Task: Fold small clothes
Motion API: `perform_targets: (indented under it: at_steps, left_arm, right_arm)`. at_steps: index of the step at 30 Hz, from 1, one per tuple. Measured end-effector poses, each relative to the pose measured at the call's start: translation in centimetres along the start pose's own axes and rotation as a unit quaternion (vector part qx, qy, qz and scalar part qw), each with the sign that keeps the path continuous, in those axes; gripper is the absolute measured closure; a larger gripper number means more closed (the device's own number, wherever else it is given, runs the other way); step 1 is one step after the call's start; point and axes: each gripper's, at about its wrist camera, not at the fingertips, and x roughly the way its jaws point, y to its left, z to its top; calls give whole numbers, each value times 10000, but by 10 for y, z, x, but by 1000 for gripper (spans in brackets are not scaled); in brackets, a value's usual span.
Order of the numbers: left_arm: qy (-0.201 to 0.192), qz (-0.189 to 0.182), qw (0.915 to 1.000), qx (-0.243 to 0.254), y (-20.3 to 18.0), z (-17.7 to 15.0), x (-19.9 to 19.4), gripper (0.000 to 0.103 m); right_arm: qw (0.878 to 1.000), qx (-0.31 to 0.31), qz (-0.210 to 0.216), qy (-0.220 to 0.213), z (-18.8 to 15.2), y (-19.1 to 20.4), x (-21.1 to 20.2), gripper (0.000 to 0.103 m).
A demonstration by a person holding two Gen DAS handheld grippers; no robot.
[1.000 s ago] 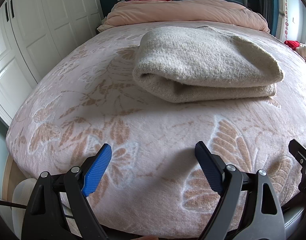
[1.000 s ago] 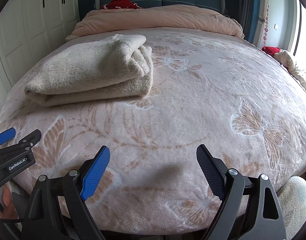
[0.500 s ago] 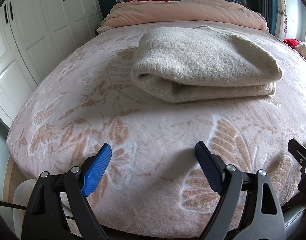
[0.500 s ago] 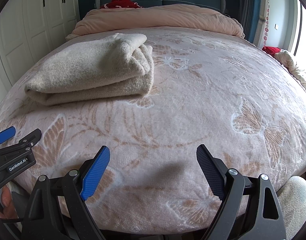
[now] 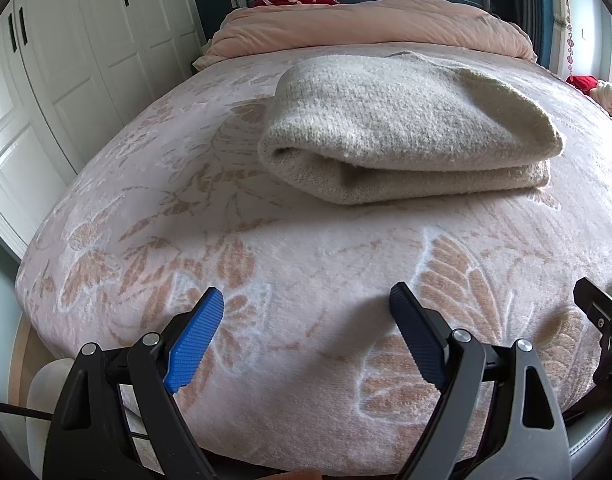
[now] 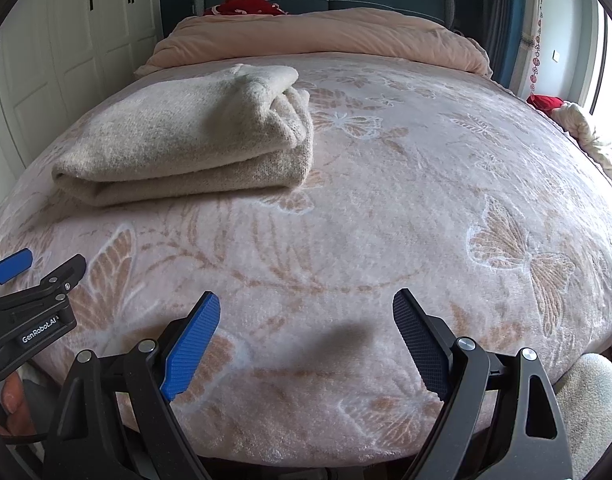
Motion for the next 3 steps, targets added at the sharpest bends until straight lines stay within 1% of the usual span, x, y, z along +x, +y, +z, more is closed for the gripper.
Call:
perform_targets:
  at_steps: [3]
  left_arm:
    - [14, -22, 10000, -21, 0, 0, -1, 20]
  right_arm:
    - [10000, -23, 1, -1, 0, 0, 0, 17]
